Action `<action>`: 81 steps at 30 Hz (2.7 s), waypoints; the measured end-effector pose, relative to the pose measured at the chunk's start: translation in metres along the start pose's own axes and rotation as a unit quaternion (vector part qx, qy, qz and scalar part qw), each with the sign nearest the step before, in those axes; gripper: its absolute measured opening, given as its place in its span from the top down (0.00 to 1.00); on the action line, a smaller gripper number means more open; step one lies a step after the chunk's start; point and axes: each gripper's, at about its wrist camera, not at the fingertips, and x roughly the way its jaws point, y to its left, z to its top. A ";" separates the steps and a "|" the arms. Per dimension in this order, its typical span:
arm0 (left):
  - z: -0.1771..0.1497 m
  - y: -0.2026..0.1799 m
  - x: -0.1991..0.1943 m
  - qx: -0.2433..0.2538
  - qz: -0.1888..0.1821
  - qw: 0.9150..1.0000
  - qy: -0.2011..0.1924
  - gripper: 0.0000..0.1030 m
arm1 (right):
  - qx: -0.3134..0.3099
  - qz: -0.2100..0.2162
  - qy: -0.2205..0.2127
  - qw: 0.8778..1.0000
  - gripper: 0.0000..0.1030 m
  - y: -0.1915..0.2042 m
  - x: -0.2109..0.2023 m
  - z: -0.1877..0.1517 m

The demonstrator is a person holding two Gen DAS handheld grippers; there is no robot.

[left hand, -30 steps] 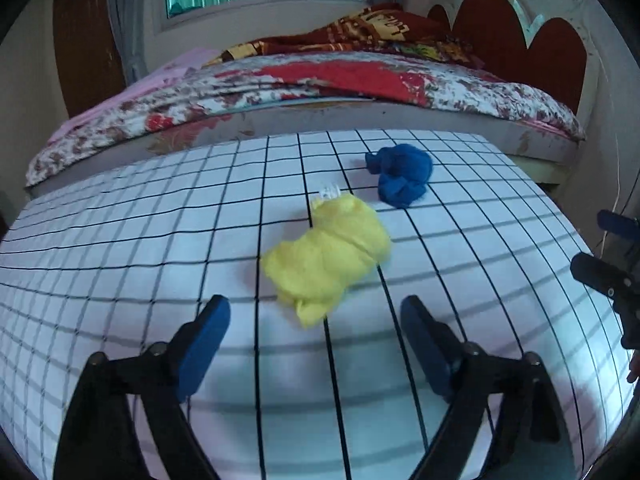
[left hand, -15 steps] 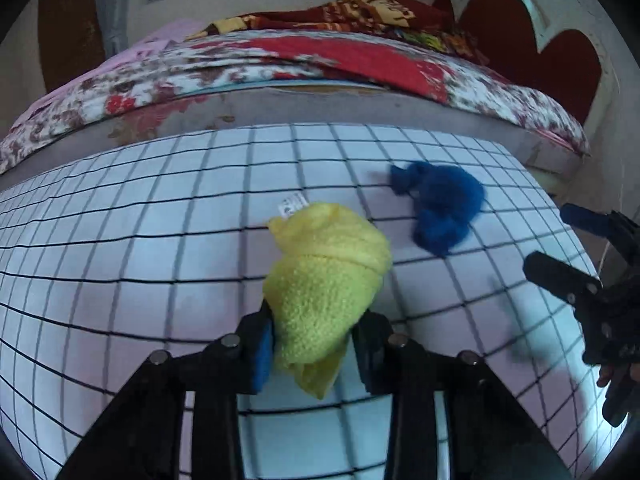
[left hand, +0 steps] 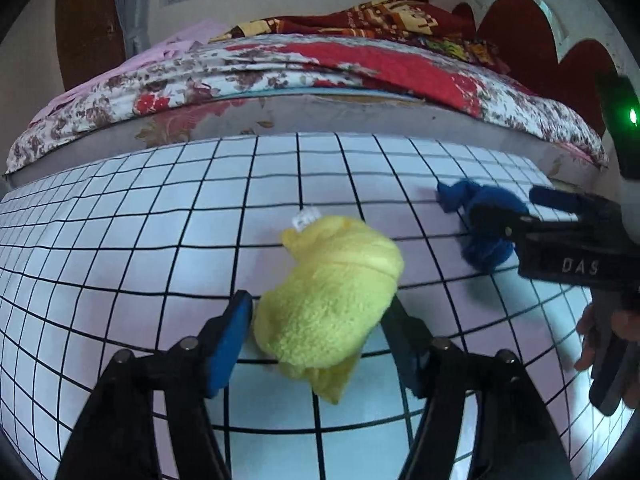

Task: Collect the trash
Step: 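Grasp the yellow cloth with the left tool while the right tool grasps the blue cloth ball, then lift and carry the yellow cloth and blue cloth ball over the black bin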

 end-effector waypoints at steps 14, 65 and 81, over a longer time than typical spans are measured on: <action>0.006 0.005 0.009 -0.037 -0.042 0.998 0.007 0.62 | 0.000 0.022 0.030 0.999 0.45 -0.005 0.009 -0.002; -0.137 -0.092 -0.283 0.041 0.000 0.987 -0.155 0.68 | 0.007 0.026 -0.193 0.981 0.57 -0.002 -0.353 -0.183; -0.154 -0.144 -0.272 0.068 -0.088 0.982 -0.151 0.68 | 0.026 -0.045 -0.185 0.981 0.57 -0.021 -0.398 -0.233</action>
